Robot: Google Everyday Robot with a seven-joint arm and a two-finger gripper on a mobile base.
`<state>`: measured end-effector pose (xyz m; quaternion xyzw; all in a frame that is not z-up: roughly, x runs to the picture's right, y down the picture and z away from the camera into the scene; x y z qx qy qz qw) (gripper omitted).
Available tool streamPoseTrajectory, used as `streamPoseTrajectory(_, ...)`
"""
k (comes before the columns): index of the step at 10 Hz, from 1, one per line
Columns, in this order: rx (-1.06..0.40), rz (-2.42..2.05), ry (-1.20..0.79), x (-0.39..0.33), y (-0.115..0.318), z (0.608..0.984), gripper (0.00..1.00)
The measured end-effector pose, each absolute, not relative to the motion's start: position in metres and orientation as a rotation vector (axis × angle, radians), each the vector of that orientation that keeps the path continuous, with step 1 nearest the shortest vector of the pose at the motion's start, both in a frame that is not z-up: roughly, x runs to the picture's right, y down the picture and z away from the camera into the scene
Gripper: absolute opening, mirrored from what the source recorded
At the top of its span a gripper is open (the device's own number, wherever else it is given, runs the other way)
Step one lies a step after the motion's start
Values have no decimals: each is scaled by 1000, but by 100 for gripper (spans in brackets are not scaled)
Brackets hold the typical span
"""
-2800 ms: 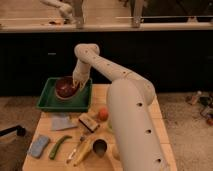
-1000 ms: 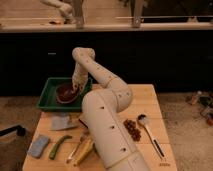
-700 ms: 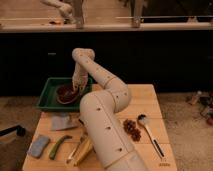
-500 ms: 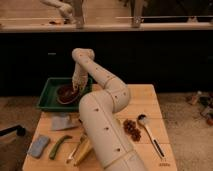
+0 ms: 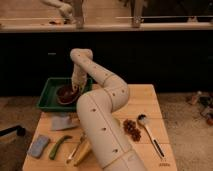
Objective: Stack bowls into tray
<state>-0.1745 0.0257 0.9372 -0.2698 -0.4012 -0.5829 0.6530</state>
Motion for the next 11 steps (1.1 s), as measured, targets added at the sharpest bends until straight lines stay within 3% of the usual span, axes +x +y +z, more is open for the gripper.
streamPoseTrajectory(5,-621,-1329,-892,-174,23,936,3)
streamPoseTrajectory(11,-620,-1330,-893,-175,23,936,64)
